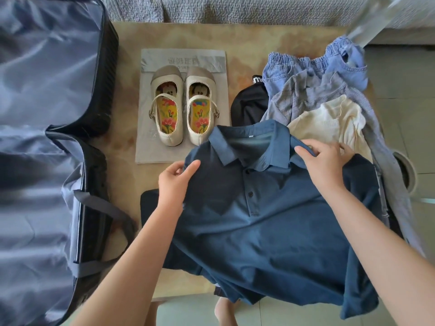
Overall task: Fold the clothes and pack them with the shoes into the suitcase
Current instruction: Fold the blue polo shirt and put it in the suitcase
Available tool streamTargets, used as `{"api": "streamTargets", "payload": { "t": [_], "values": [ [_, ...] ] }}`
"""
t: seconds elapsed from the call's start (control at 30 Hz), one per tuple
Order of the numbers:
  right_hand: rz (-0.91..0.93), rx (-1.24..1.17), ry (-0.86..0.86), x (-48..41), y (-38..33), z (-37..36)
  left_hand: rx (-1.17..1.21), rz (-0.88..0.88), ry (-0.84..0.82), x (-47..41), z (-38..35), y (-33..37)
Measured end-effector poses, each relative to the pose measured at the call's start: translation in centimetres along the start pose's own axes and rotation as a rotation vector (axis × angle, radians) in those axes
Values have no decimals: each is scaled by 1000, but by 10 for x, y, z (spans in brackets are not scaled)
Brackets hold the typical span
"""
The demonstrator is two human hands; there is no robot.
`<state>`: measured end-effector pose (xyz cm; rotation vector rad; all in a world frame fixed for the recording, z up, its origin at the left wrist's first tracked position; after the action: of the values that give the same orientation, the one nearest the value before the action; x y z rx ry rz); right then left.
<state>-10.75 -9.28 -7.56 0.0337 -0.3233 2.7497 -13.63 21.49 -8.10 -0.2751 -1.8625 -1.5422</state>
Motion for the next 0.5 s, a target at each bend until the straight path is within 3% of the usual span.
{"api": "streamTargets", "payload": {
  "t": [0.13, 0.33, 0.5],
  "values": [
    [32, -121, 86, 23, -17, 17, -22, -150, 52, 12, 36, 8],
    [114, -264, 73, 34, -59, 24, -120, -190, 101, 14, 58, 23],
    [26, -602, 19, 21, -101, 25, -84, -417, 227, -1, 66, 53]
  ]
}}
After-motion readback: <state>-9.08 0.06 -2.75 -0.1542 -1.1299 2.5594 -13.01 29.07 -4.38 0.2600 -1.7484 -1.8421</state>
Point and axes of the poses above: each hand's wrist, its own x-axis away from the middle knuckle, its own z-axis out of the back of the hand, y = z × x, the point moved 1 cm from there along -x, towards the middle knuckle, and after that the axes turned 14 degrees about x, right-handed, at the moved point
